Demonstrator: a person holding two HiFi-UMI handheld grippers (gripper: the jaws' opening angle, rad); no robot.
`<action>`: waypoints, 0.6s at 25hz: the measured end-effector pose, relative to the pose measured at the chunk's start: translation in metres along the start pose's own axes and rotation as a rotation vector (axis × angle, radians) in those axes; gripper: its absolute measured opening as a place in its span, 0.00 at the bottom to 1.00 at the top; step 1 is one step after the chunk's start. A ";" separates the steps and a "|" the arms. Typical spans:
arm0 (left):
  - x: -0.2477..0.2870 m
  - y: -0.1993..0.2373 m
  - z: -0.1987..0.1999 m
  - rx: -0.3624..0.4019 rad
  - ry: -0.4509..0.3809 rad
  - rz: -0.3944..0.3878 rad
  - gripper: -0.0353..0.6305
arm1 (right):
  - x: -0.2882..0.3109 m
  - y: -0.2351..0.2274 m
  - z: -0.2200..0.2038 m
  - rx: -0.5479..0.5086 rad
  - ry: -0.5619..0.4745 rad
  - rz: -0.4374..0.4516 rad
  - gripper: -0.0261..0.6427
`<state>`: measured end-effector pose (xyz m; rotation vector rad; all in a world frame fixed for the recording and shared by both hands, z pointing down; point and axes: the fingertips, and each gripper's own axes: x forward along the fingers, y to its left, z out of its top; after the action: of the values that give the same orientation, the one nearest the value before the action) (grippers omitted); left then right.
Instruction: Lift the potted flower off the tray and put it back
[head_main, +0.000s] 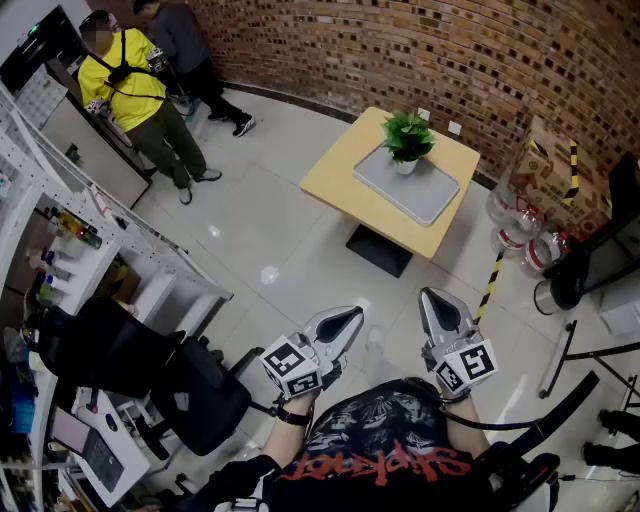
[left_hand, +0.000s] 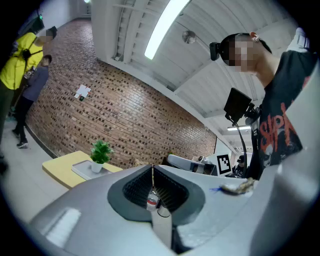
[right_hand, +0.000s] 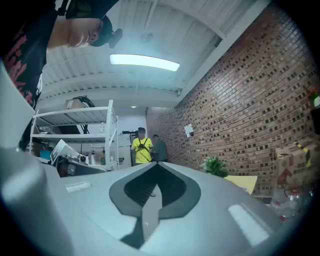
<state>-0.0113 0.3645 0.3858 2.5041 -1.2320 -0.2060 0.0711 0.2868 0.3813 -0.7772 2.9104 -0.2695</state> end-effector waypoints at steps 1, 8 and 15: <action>0.015 0.020 0.012 0.011 -0.005 -0.001 0.05 | 0.020 -0.019 0.006 -0.014 -0.008 0.000 0.04; 0.091 0.136 0.074 0.034 -0.039 0.022 0.05 | 0.129 -0.132 0.011 -0.070 -0.002 -0.037 0.04; 0.139 0.224 0.036 0.008 -0.027 -0.016 0.05 | 0.185 -0.211 -0.080 -0.135 0.061 -0.102 0.07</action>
<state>-0.1021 0.1196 0.4367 2.5266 -1.2253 -0.2403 0.0009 0.0253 0.4893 -0.9553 2.9757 -0.1080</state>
